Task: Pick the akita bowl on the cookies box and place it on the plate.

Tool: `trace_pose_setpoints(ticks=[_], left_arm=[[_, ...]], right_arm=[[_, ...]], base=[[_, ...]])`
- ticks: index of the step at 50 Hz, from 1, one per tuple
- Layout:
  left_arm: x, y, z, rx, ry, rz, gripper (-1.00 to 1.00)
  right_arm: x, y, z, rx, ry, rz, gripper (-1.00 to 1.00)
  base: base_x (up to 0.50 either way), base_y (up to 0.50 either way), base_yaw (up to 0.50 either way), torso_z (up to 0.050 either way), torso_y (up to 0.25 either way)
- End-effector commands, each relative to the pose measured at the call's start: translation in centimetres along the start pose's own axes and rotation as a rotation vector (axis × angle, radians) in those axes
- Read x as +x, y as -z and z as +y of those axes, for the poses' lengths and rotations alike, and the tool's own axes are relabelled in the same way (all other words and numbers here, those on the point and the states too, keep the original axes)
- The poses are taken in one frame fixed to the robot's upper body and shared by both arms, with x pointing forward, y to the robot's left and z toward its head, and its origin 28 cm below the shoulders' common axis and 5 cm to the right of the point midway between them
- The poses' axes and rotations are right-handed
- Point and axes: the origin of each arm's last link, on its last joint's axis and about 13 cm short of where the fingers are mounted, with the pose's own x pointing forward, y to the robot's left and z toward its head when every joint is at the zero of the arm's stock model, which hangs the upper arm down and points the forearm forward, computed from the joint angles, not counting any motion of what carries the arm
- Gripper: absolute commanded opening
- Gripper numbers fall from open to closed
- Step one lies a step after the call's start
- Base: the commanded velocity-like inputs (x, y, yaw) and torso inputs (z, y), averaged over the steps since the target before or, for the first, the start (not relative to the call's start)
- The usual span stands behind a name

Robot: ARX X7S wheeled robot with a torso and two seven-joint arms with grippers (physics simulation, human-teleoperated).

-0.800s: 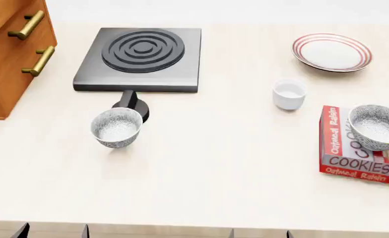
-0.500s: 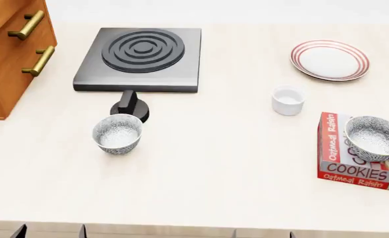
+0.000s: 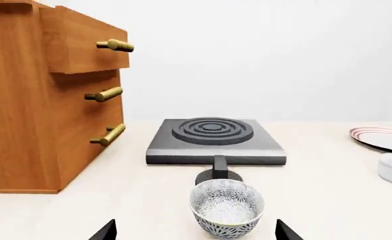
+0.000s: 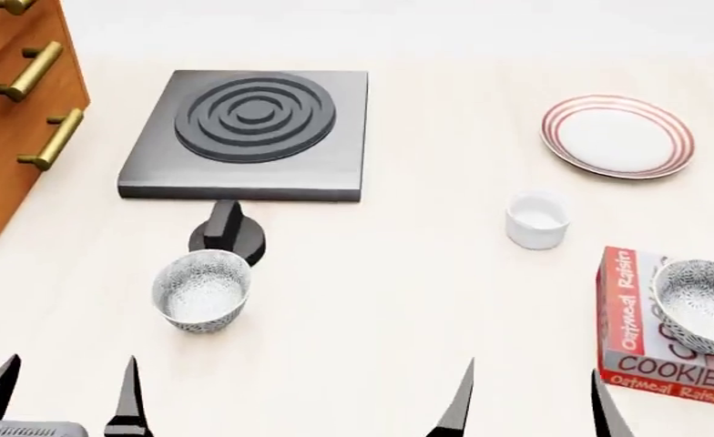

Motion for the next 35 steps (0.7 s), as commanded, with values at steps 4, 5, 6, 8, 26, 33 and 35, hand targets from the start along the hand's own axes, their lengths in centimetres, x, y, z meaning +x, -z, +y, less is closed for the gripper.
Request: trace_pose_setpoints(ticks=[4,5,6,8,26,33,35], left_arm=[[-0.3,-5.1,0.2,0.036,0.0,-0.122,1.0],[-0.4,-5.3,0.2,0.027,0.008,-0.122,1.0],[-0.5,-5.4,0.2,0.025,0.01,-0.128,1.0],[-0.5,-5.7,0.3,0.043,-0.019,-0.174,1.0],[-0.3,-6.0,0.4,0.018,-0.042,-0.173,1.0],[-0.2,-6.1,0.5,0.018,-0.046,-0.177,1.0],[-0.2,-6.1,0.5,0.016,-0.047,-0.175,1.0]], right_arm=[[0.3,-5.5,-1.1,-0.026,0.03,-0.149,1.0],[0.3,-5.6,-1.2,-0.028,0.036,-0.154,1.0],[0.3,-5.6,-1.2,-0.031,0.039,-0.157,1.0],[0.4,-5.8,-1.2,-0.032,0.043,-0.161,1.0],[0.1,-6.6,-1.8,-0.036,0.048,-0.193,1.0],[0.0,-6.9,-2.0,-0.033,0.05,-0.206,1.0],[0.0,-7.0,-2.0,-0.038,0.053,-0.21,1.0]], base=[[0.5,0.0,0.0,0.0,0.0],[0.5,0.0,0.0,0.0,0.0],[0.5,0.0,0.0,0.0,0.0],[0.5,0.0,0.0,0.0,0.0],[0.5,0.0,0.0,0.0,0.0],[0.5,0.0,0.0,0.0,0.0],[0.5,0.0,0.0,0.0,0.0]])
